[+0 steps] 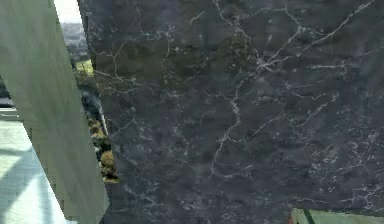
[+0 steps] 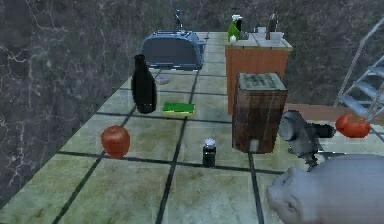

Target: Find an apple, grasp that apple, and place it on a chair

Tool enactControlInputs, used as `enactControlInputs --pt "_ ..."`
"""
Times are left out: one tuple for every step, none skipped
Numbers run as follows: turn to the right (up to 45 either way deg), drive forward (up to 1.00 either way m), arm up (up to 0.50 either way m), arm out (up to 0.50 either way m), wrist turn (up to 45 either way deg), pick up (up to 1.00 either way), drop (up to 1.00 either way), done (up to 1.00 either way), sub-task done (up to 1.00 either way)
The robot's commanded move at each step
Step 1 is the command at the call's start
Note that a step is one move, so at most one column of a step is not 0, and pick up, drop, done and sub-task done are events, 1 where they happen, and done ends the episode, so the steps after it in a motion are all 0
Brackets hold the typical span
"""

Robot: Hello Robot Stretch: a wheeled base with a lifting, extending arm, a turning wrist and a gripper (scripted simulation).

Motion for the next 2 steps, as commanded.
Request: enactControlInputs --pt "-15.0 0.0 0.0 0.0 0.0 0.0 0.0 0.0 0.0" --pt "0.0 0.0 0.5 0.0 0.0 0.0 0.0 0.0 0.0"
